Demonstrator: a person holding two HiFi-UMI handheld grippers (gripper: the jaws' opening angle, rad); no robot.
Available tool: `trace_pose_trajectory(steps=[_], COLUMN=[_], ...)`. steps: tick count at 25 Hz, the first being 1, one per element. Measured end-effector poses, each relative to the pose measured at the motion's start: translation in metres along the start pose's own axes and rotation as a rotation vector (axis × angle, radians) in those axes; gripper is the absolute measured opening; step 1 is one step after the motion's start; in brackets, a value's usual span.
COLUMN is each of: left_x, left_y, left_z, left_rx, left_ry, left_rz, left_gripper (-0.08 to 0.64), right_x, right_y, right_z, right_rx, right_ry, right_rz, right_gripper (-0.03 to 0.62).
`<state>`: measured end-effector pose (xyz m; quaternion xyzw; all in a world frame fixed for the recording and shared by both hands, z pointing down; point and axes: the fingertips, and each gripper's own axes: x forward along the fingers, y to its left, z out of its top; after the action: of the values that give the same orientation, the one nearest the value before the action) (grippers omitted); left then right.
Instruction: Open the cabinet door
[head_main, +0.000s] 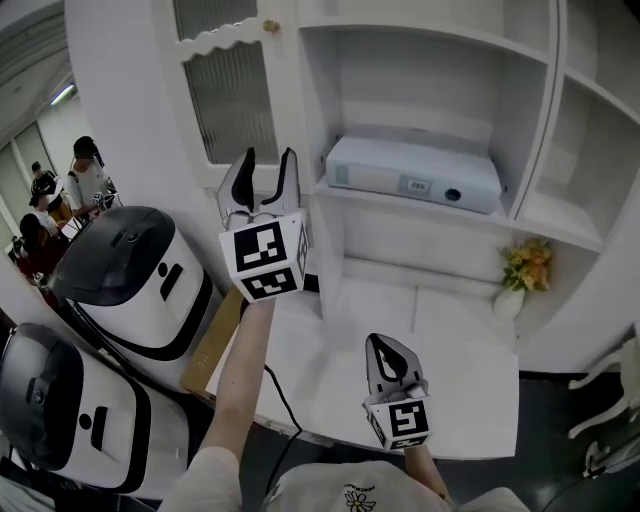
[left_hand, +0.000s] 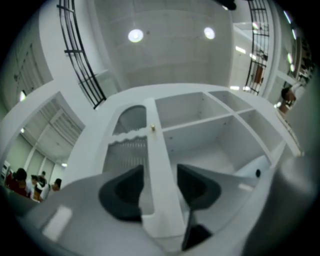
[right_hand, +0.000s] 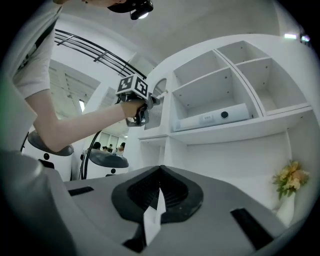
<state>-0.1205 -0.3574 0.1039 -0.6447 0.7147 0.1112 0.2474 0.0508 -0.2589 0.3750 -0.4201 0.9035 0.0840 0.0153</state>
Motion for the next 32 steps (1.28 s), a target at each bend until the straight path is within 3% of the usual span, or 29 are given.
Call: trace_pose_trajectory(steps=[8,13,21,28,32], left_x=[0.077,0.103,0.117,0.119,0.119], left_y=[-0.006,-0.009,-0.007,-0.006,-0.006], left_z=[0.001,-0.011,-0.028,-0.027,-0.026], left_rx=[0.003,0.003,0.083,0.074,0.065], left_ry=[0.038,0.070,0.110,0.053,0.067], left_rz=[0.014,0.065,0.133,0.155,0.151], left_gripper=[0.284,0.291,0.296,0.296,0.298], right_x=[-0.023,-0.032,-0.040,-0.041,-0.045], right_y=[-0.038,-0.053,-0.061,-0.060,-0.064], right_z=[-0.002,-0.007,-0.017,-0.019,-0.020], right_rx=[0.013,0.028,0.046,0.041,0.050], right_ry=[-0.005,0.002,0.024,0.027,0.029], right_rz=[-0.130,-0.185,-0.212,-0.210,-0.223], right_gripper=[0.000,-0.001,0.000,0.000,0.000])
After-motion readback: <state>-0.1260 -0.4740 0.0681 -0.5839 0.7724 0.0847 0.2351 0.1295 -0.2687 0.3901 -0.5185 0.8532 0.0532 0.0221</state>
